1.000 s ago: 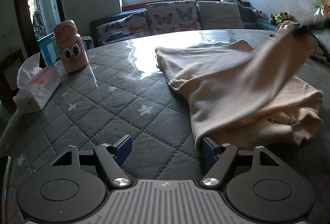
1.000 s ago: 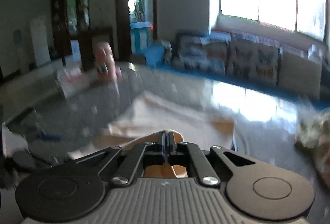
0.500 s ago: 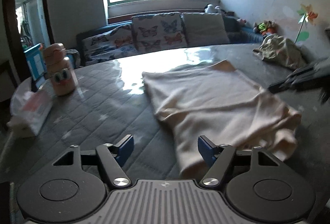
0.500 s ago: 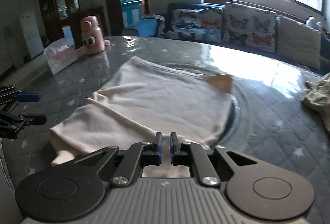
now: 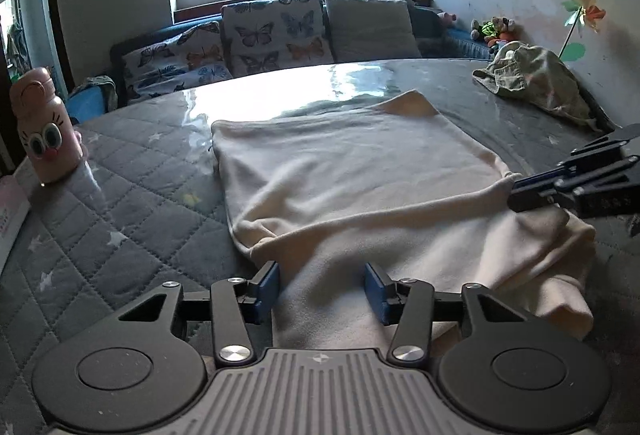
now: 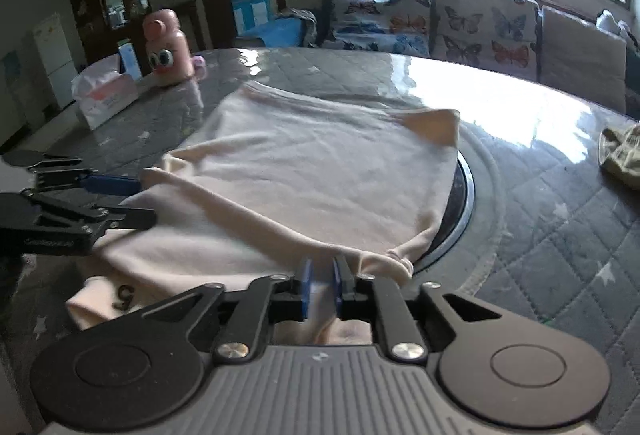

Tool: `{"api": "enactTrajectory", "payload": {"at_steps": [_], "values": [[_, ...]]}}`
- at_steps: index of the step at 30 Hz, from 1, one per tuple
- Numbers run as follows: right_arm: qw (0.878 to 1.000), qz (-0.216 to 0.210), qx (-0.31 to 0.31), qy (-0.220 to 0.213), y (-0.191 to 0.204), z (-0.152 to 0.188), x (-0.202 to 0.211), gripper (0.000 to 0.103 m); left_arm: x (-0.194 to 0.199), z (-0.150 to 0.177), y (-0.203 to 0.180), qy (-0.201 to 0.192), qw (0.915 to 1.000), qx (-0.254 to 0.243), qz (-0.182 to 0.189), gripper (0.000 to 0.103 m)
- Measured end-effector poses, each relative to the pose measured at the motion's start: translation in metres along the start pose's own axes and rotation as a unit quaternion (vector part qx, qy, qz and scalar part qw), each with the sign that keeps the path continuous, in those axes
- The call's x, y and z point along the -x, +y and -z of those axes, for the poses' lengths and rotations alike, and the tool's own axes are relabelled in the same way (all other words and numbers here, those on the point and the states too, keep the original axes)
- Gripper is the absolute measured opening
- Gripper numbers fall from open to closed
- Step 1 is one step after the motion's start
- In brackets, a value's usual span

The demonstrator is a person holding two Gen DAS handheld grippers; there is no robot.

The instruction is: Fold clothes

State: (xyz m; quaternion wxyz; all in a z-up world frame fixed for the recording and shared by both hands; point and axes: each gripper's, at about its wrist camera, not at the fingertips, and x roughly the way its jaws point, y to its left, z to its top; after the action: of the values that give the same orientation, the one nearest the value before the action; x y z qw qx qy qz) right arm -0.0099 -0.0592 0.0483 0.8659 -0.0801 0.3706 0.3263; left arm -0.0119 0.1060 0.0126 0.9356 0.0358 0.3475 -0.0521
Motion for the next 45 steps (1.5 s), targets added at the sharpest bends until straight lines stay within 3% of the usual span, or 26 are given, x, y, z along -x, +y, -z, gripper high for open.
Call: {"api": "enactTrajectory", "payload": {"at_steps": [2, 7, 17, 21, 29, 36, 39, 41, 45], "values": [[1.000, -0.005, 0.011, 0.001, 0.005, 0.004, 0.003, 0.027, 0.001, 0.001, -0.001, -0.002, 0.9999, -0.009, -0.003, 0.050], [0.999, 0.007, 0.041, -0.002, 0.011, 0.017, 0.011, 0.028, 0.008, 0.007, -0.005, 0.001, 0.9993, -0.036, -0.010, 0.051], [0.998, -0.028, 0.058, -0.025, 0.039, 0.001, 0.001, 0.028, 0.035, 0.014, -0.027, -0.013, 0.9951, -0.098, 0.002, 0.052], [0.996, -0.032, 0.080, -0.003, 0.051, 0.009, -0.012, 0.028, 0.050, 0.024, -0.031, -0.015, 0.9906, -0.136, 0.009, 0.058], [0.997, -0.022, 0.079, -0.002, 0.040, 0.021, 0.009, 0.036, 0.057, 0.052, -0.054, -0.022, 0.9741, -0.223, 0.027, 0.064], [0.998, -0.039, 0.050, 0.006, 0.027, 0.026, 0.023, 0.036, 0.047, 0.053, -0.070, -0.038, 0.9694, -0.238, 0.046, 0.064], [0.997, -0.043, 0.057, 0.004, 0.027, 0.028, 0.032, 0.042, 0.043, 0.053, -0.076, -0.045, 0.9676, -0.242, 0.055, 0.050], [0.997, -0.044, 0.067, 0.001, 0.029, 0.028, 0.039, 0.055, 0.041, 0.051, -0.076, -0.046, 0.9693, -0.234, 0.061, 0.032], [0.993, -0.052, 0.103, -0.005, 0.034, 0.032, 0.050, 0.056, 0.040, 0.039, -0.067, -0.048, 0.9751, -0.205, 0.070, 0.021]]}}
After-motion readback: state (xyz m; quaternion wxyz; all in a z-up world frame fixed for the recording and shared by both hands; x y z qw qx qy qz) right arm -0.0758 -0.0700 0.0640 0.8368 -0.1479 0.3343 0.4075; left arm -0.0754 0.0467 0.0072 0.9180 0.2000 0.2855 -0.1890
